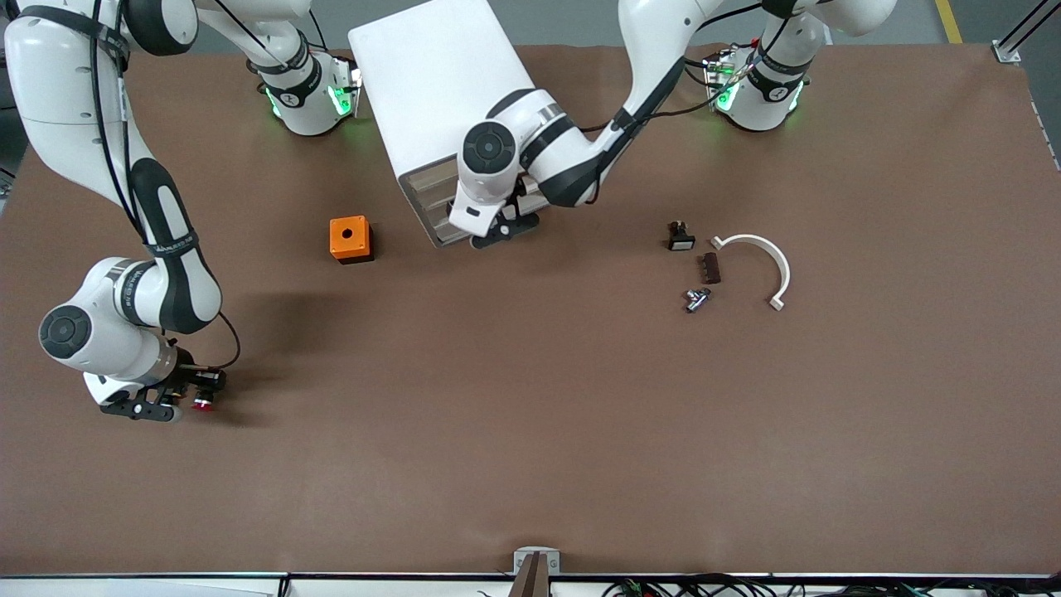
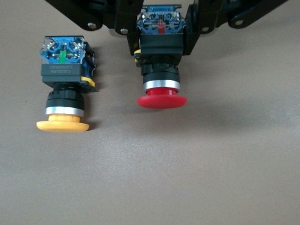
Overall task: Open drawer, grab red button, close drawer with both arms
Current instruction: 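Push the drawer shut with the left gripper, then lower the red button beside the yellow button while the left gripper withdraws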
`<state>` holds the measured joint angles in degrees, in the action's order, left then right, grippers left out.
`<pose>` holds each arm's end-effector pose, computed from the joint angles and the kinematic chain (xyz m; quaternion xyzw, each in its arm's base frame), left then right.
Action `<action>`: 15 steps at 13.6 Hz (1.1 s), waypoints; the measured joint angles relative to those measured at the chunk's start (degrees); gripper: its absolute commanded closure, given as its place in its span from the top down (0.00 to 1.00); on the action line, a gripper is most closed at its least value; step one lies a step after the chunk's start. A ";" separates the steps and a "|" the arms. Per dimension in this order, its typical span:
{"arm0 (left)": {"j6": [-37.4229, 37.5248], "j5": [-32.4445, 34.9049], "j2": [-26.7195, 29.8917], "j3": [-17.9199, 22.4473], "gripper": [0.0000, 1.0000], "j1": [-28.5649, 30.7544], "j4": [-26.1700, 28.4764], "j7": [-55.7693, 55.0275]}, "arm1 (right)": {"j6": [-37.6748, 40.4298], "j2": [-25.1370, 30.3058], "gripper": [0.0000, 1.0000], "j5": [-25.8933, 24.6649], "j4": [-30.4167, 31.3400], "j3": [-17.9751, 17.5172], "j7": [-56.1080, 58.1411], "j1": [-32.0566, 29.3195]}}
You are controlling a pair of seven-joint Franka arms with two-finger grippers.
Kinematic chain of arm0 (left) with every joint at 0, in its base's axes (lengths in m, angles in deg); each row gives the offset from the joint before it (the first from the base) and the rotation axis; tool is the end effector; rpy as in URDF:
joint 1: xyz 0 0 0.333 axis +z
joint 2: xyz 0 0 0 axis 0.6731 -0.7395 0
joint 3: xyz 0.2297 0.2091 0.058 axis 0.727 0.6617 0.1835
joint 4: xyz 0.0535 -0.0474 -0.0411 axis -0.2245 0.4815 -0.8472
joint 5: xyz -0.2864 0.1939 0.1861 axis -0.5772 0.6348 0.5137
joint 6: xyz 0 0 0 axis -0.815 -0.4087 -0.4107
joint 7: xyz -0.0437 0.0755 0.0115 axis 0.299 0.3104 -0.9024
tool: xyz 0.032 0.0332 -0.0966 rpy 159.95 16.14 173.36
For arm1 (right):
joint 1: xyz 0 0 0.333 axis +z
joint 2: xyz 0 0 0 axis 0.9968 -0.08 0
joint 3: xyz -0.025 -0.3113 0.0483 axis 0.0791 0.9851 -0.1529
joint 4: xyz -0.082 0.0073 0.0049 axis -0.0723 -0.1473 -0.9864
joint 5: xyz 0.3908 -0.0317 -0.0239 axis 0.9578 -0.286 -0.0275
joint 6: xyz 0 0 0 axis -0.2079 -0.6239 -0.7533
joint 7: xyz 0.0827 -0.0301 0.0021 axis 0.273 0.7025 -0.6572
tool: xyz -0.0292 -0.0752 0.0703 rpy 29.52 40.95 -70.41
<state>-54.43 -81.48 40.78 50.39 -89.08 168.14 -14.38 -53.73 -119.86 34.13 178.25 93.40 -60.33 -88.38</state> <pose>0.4075 -0.5840 0.2871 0.9696 0.2032 -0.1326 0.0308 0.6592 -0.1071 0.1919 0.9972 -0.0709 0.0060 0.0245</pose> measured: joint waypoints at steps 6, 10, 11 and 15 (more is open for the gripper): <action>9.52 10.37 7.10 0.72 1.00 21.00 -1.80 14.56 | -0.01 -0.78 0.02 0.03 -0.86 -0.04 0.00 -0.11; 17.63 16.02 14.57 0.65 1.00 28.74 -2.01 19.14 | 0.00 -1.98 0.03 0.04 -2.71 -0.12 0.00 -0.11; 19.41 16.49 16.46 0.68 1.00 30.10 -2.02 21.68 | 0.00 -2.28 0.05 0.04 -2.89 -0.15 0.00 -0.11; 25.80 16.72 22.95 0.65 1.00 37.64 -1.96 35.40 | 0.02 -2.63 0.60 0.04 -3.43 -0.16 0.13 -0.12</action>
<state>-28.63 -64.76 63.74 51.04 -51.45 166.18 21.02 -53.71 -122.49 34.17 174.82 93.24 -60.20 -88.50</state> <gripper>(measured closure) 0.000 0.590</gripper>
